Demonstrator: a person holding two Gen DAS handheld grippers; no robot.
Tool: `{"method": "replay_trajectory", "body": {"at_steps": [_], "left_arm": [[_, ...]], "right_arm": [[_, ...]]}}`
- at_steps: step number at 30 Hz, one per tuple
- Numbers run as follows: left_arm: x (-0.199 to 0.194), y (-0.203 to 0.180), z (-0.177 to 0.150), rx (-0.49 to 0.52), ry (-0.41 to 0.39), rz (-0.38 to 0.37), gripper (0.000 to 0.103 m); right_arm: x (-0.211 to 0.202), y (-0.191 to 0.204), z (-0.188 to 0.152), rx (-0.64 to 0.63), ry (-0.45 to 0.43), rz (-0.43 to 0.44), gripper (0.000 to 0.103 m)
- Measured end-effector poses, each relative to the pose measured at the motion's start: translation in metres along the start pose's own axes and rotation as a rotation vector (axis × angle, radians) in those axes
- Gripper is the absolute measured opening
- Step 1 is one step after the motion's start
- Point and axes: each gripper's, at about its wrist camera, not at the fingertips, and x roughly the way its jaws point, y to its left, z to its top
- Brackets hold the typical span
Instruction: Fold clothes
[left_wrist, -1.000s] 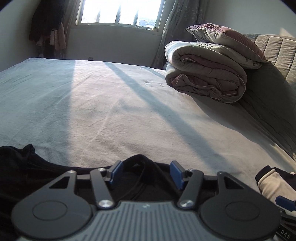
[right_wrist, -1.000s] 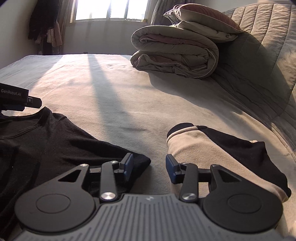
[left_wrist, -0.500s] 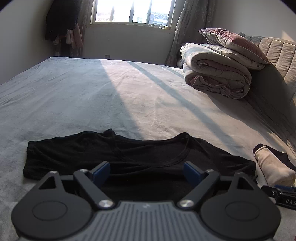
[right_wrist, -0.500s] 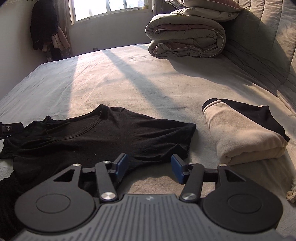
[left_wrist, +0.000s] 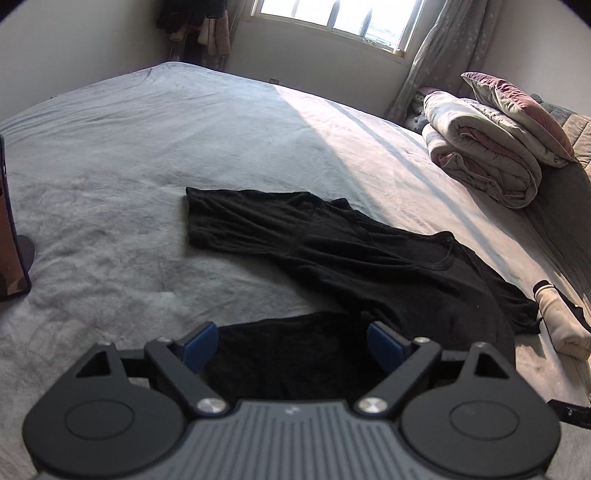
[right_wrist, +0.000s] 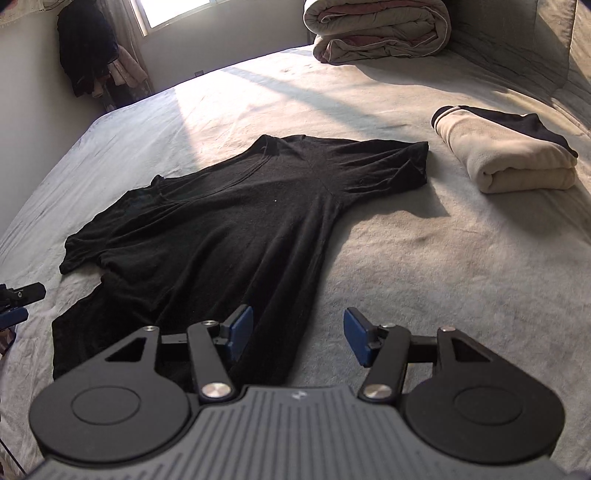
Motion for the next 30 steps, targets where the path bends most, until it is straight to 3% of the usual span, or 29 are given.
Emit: {"method": "replay_trajectory", "body": {"at_steps": [5, 7, 12, 16, 21, 26, 29, 30], "left_arm": [[-0.008, 0.057, -0.020, -0.107, -0.071, -0.045, 0.088], [-0.001, 0.079, -0.021, -0.149, -0.043, -0.058, 0.081], [0.010, 0.110, -0.025, -0.150, -0.056, -0.137, 0.062], [0.021, 0.128, -0.031, -0.183, -0.060, -0.203, 0.058], [0.028, 0.136, -0.034, -0.225, -0.085, -0.253, 0.058], [0.032, 0.125, -0.033, -0.176, -0.102, -0.243, 0.056], [0.038, 0.115, -0.034, -0.144, -0.096, -0.247, 0.045], [0.040, 0.111, -0.034, -0.134, -0.090, -0.246, 0.036]], "right_arm": [[-0.010, 0.012, -0.038, 0.020, 0.049, 0.016, 0.059], [-0.015, 0.019, -0.054, 0.030, 0.059, 0.027, 0.059], [-0.027, 0.052, -0.104, 0.051, 0.011, 0.060, 0.059], [-0.027, 0.094, -0.128, -0.013, -0.050, 0.051, 0.059], [-0.017, 0.143, -0.141, -0.141, -0.115, 0.054, 0.059], [-0.003, 0.168, -0.147, -0.239, -0.171, -0.012, 0.059], [0.005, 0.173, -0.153, -0.276, -0.189, -0.060, 0.048], [0.006, 0.172, -0.155, -0.286, -0.193, -0.071, 0.040]]}}
